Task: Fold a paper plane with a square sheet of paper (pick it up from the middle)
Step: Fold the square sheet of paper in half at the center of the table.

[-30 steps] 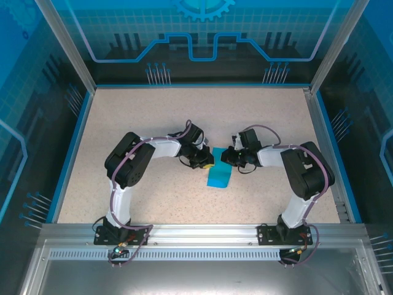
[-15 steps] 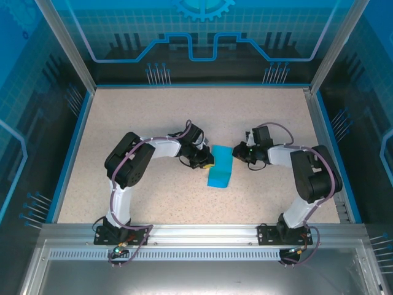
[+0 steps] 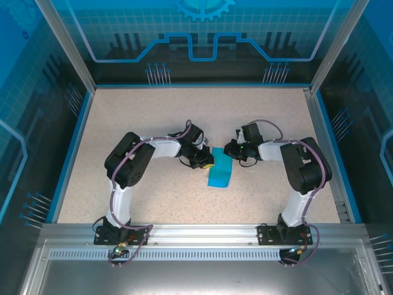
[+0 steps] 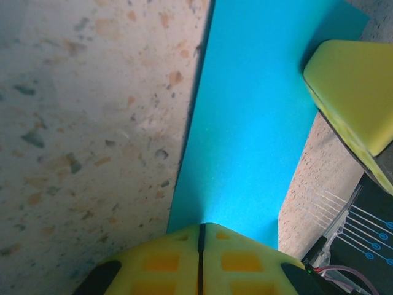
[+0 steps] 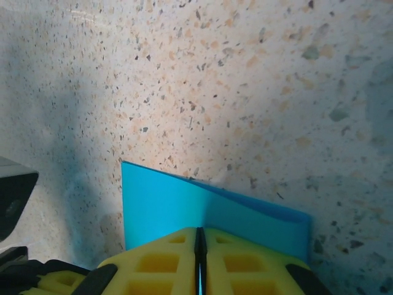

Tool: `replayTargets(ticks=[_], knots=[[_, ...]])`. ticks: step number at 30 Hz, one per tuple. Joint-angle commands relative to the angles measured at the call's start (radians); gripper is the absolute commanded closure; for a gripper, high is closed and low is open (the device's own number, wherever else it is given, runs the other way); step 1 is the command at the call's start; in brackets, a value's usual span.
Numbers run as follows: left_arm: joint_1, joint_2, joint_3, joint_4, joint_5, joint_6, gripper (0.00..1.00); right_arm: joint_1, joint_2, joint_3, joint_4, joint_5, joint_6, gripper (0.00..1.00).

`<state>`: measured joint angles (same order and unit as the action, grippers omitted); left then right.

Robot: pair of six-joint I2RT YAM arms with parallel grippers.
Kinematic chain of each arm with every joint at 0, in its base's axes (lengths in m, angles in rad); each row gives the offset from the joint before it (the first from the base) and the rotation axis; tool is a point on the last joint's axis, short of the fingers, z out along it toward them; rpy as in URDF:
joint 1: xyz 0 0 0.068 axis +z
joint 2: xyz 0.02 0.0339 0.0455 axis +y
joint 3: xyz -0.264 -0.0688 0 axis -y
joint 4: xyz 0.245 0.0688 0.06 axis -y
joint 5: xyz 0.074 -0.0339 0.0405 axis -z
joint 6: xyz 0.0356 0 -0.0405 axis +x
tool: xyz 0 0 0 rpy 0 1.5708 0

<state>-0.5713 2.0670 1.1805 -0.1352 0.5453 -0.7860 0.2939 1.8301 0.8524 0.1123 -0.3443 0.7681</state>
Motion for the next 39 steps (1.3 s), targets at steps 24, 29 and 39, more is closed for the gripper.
replayTargets(ticks=[24,29,39], knots=[[-0.018,0.136,-0.091,-0.187,-0.155,-0.011,0.91,0.111,-0.405,-0.249,-0.131,-0.014,0.163,0.88],[-0.019,0.136,-0.085,-0.188,-0.154,-0.007,0.91,0.137,-0.425,-0.323,-0.077,-0.047,0.209,0.87],[-0.021,0.133,-0.095,-0.182,-0.159,-0.014,0.91,0.146,-0.329,-0.33,-0.097,-0.09,0.188,0.87]])
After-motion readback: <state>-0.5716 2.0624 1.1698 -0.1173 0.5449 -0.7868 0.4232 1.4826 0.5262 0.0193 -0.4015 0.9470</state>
